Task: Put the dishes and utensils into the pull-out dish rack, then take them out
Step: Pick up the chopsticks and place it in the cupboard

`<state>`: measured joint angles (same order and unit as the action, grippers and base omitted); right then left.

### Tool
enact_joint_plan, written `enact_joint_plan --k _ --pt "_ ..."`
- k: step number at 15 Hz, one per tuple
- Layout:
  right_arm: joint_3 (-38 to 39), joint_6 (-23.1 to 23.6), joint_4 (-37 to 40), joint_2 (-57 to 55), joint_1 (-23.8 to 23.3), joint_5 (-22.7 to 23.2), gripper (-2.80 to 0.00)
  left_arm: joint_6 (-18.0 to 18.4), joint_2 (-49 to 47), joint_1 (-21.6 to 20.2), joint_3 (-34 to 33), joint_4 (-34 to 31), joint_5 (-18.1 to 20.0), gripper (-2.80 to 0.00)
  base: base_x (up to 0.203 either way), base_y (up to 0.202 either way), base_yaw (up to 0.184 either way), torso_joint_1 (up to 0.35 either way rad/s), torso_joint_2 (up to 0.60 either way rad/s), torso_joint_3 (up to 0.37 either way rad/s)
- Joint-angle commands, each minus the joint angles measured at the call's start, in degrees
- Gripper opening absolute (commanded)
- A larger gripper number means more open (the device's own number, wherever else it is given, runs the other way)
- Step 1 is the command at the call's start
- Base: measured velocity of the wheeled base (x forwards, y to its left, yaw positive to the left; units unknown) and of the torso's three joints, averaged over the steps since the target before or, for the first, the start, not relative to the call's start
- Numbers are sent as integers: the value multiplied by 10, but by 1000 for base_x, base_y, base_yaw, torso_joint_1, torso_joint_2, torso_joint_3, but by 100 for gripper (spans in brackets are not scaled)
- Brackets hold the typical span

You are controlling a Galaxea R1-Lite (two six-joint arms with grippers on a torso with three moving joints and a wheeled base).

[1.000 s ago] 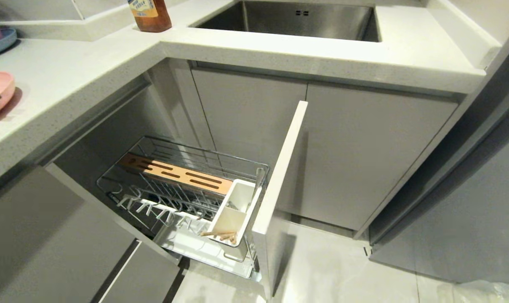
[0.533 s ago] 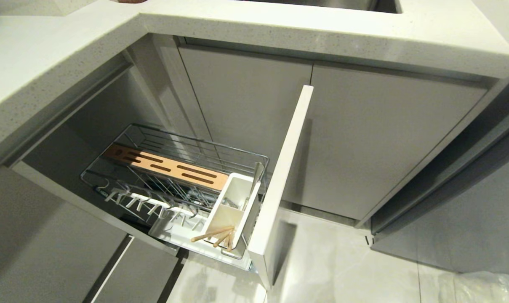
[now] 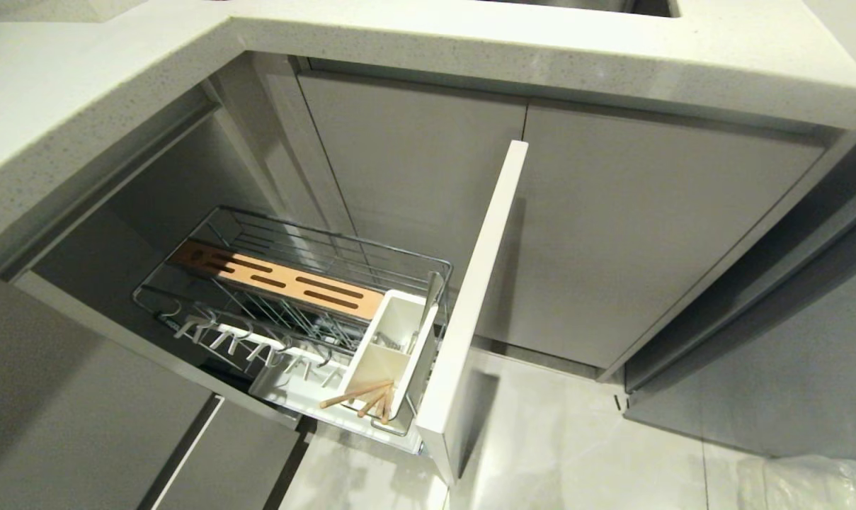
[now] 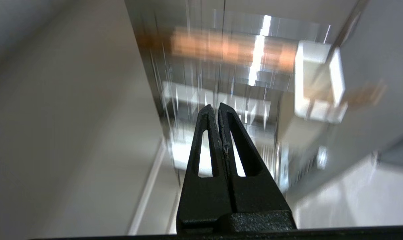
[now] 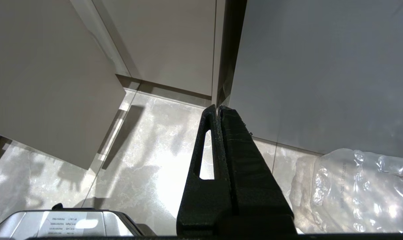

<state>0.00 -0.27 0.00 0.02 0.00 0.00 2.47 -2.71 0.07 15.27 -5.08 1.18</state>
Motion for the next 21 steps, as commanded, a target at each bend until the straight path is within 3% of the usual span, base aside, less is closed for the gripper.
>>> enact_joint_plan --k 1,5,8,12,16,18,21 --pt "0 0 0 0 0 0 -280 1 -69 -1 90 -8 -1 -280 0 0 0 0 0 0" --pt "0 0 0 0 0 0 -280 -11 -316 -38 341 -20 -16 -280 0 0 0 0 0 0" --pt "0 0 0 0 0 0 -280 -46 -474 -44 477 -21 -39 -280 0 0 0 0 0 0" --pt "0 0 0 0 0 0 -280 -163 -642 -38 653 -30 -133 -280 0 0 0 0 0 0" --pt "0 0 0 0 0 0 -280 -293 -725 -36 789 -101 -287 -280 0 0 0 0 0 0" --pt "0 0 0 0 0 0 -280 -323 -733 -35 807 -137 -357 -280 0 0 0 0 0 0" --pt "0 0 0 0 0 0 -280 -326 -731 -38 811 -152 -419 -280 0 0 0 0 0 0"
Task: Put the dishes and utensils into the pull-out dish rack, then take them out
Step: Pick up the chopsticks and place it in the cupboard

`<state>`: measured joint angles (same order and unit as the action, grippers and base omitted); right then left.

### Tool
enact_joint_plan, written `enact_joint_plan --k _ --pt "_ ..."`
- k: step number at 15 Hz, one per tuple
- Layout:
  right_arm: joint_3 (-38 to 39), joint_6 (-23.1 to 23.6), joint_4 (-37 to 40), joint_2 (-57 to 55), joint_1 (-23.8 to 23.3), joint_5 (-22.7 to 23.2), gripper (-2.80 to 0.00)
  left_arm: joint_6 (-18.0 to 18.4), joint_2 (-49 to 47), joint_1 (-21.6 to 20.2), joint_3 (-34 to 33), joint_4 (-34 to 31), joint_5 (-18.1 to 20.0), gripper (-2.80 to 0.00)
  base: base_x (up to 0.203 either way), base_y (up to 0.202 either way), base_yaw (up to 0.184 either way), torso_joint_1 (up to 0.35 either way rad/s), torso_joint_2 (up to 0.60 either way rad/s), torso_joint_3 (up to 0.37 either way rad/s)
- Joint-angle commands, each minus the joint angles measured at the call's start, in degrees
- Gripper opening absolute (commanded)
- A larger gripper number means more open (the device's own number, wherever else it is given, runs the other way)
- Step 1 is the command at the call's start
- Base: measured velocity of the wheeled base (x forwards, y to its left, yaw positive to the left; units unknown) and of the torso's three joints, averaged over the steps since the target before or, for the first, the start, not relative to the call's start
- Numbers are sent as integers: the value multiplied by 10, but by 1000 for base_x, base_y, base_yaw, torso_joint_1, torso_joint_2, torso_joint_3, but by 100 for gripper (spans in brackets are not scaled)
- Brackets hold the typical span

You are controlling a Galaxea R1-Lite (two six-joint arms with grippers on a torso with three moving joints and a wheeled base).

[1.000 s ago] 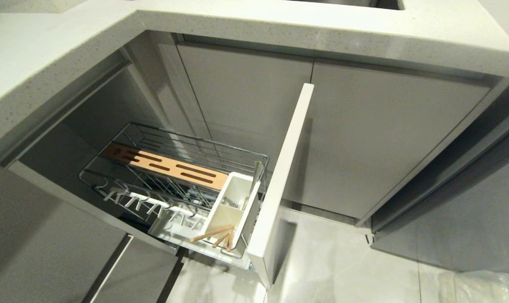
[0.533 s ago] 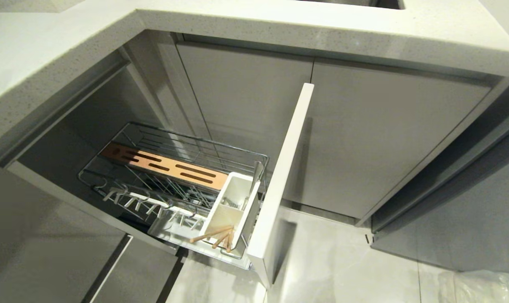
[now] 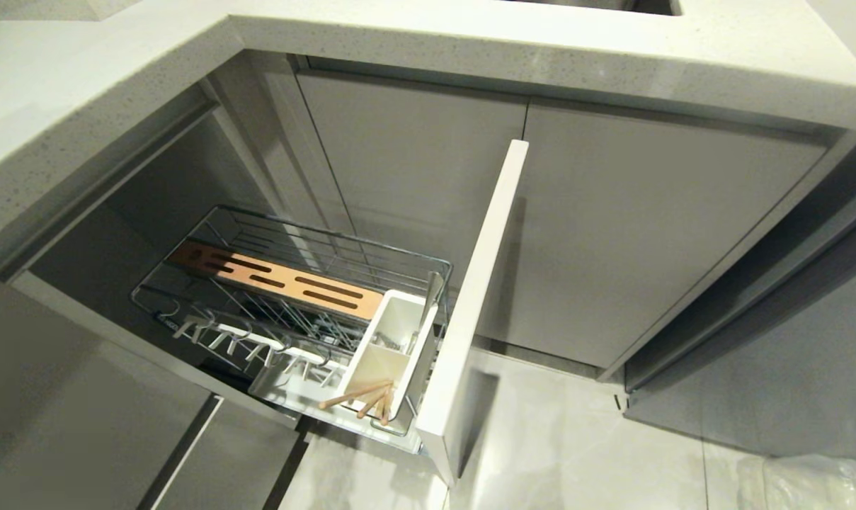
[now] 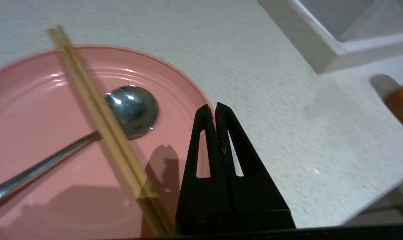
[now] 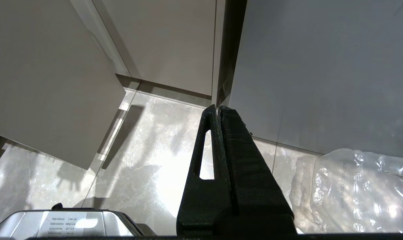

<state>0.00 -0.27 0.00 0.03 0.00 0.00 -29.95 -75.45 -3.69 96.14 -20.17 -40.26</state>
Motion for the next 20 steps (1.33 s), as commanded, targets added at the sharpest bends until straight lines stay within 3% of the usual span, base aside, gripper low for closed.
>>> enact_joint_plan --k 1,7,18,19,20 --pt "0 0 0 0 0 0 -280 -3 0 -7 2 -5 -12 -280 0 0 0 0 0 0" --pt "0 0 0 0 0 0 -280 -81 29 -8 2 -135 -22 -280 0 0 0 0 0 0" --pt "0 0 0 0 0 0 -280 -129 17 -9 7 -181 -12 -280 0 0 0 0 0 0" --pt "0 0 0 0 0 0 -280 -129 17 -9 6 -181 -11 0 0 0 0 0 0 0" --pt "0 0 0 0 0 0 -280 -129 18 -9 6 -181 -11 0 0 0 0 0 0 0"
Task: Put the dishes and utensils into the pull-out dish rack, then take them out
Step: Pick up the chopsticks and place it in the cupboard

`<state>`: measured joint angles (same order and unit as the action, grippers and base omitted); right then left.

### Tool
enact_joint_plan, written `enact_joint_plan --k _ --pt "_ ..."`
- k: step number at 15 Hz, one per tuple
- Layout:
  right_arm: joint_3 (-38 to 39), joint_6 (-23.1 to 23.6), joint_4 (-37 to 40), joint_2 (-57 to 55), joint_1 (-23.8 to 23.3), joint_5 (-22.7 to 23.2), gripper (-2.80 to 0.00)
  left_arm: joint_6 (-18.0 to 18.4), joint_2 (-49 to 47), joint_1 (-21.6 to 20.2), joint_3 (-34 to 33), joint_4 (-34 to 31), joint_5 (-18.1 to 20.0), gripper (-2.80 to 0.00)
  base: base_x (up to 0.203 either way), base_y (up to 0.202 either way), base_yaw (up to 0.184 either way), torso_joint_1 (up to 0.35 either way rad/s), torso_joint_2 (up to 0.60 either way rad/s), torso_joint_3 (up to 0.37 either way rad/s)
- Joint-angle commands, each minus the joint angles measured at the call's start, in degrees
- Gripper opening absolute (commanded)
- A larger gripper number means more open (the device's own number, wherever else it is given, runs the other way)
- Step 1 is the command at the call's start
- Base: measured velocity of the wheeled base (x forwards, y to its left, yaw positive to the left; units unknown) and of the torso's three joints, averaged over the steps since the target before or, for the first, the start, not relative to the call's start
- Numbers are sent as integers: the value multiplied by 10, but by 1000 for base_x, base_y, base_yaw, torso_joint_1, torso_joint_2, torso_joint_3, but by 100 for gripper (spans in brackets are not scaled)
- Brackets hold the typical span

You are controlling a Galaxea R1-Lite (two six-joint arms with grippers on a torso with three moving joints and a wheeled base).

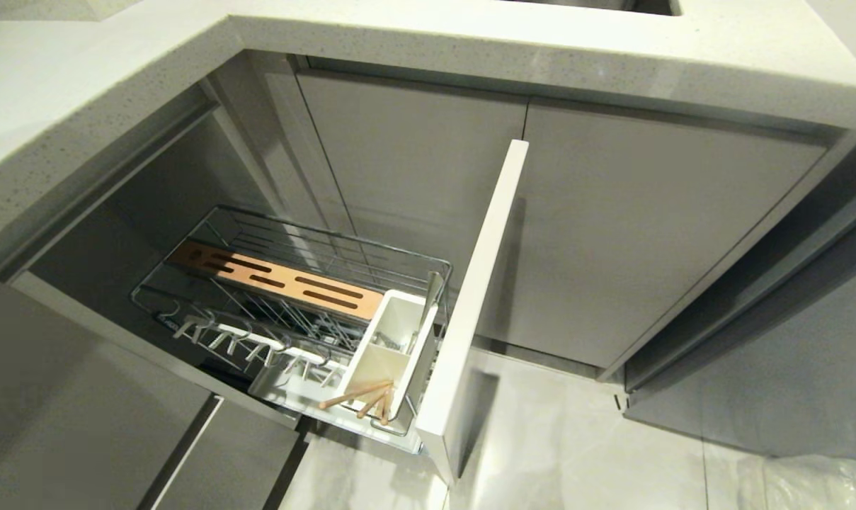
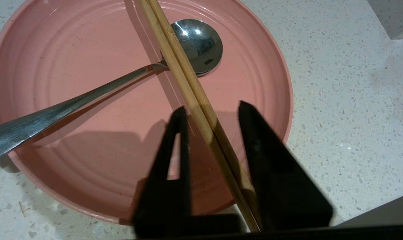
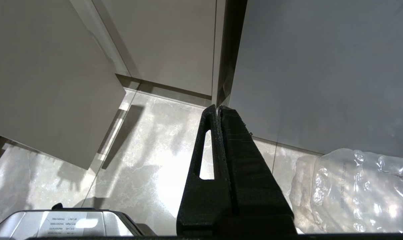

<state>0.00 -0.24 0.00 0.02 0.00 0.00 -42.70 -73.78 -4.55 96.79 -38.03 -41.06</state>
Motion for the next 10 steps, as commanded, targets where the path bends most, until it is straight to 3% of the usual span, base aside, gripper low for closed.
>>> enact_joint_plan --k 1,10 --pt "0 0 0 0 0 0 -280 -3 1 0 1 -2 -3 0 0 0 0 0 0 0" --pt "0 0 0 0 0 0 -280 -17 -12 -6 -11 -3 -3 0 0 0 0 0 0 0"
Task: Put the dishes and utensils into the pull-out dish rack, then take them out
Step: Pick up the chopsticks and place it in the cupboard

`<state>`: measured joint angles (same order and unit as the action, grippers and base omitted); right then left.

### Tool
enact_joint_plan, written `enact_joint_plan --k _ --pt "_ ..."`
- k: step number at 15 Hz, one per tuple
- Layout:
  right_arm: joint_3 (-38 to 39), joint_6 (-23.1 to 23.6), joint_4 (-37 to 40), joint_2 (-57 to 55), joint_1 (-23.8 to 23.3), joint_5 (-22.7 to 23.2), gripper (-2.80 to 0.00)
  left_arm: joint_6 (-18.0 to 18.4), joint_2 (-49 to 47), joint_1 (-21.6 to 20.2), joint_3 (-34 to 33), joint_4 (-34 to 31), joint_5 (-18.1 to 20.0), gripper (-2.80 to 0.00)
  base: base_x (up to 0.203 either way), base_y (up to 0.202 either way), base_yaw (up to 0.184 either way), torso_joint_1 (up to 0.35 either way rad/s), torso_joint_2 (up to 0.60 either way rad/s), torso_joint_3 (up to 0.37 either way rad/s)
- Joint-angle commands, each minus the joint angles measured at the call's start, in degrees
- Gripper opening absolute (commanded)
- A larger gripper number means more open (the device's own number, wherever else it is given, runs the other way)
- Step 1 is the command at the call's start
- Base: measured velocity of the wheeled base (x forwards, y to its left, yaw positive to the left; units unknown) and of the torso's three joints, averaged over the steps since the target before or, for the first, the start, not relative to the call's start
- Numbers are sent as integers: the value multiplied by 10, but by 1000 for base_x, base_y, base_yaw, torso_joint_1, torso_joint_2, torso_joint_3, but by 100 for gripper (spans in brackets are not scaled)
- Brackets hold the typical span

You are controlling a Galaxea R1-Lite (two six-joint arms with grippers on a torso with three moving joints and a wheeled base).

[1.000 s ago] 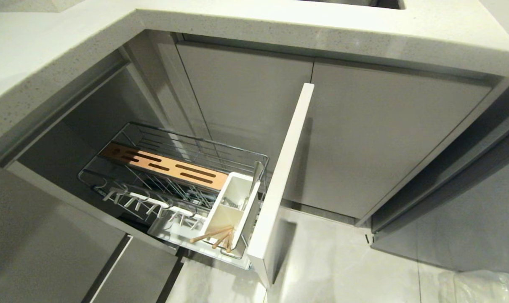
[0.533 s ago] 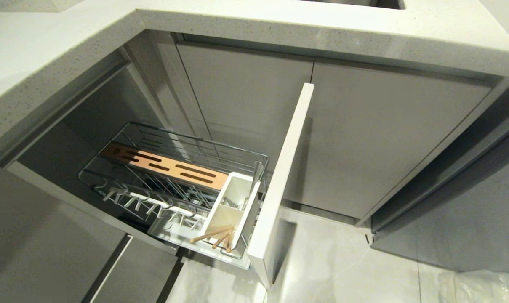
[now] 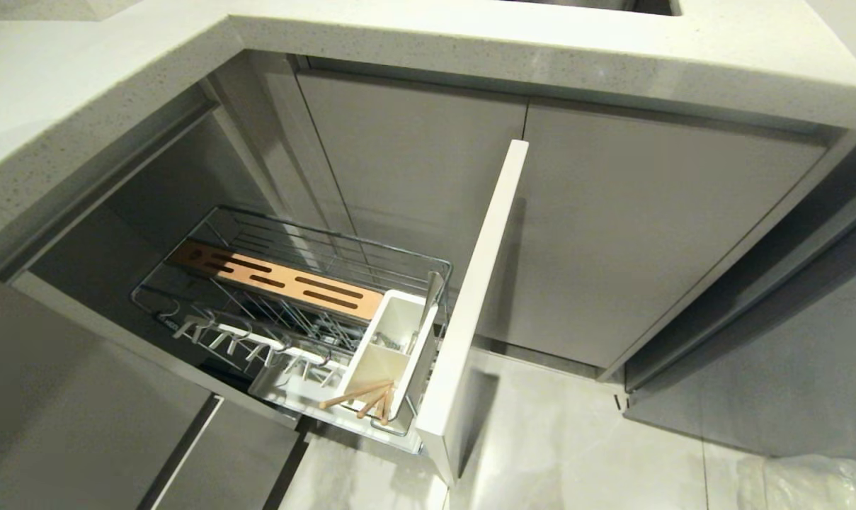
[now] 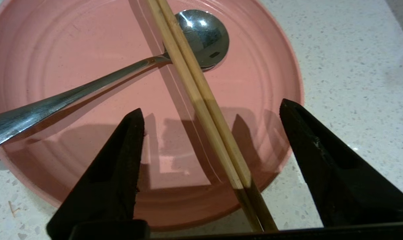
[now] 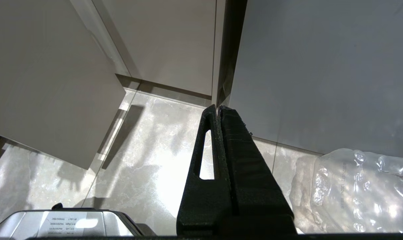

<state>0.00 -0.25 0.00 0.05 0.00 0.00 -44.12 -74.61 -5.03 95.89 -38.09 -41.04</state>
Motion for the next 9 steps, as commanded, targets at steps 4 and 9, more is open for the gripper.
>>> enact_joint_plan --k 4,9 --pt "0 0 0 0 0 0 -280 -4 -18 -13 -3 -1 -1 0 0 0 0 0 0 0" --pt "0 0 0 0 0 0 -280 -10 -29 -13 -3 -1 -2 0 0 0 0 0 0 0"
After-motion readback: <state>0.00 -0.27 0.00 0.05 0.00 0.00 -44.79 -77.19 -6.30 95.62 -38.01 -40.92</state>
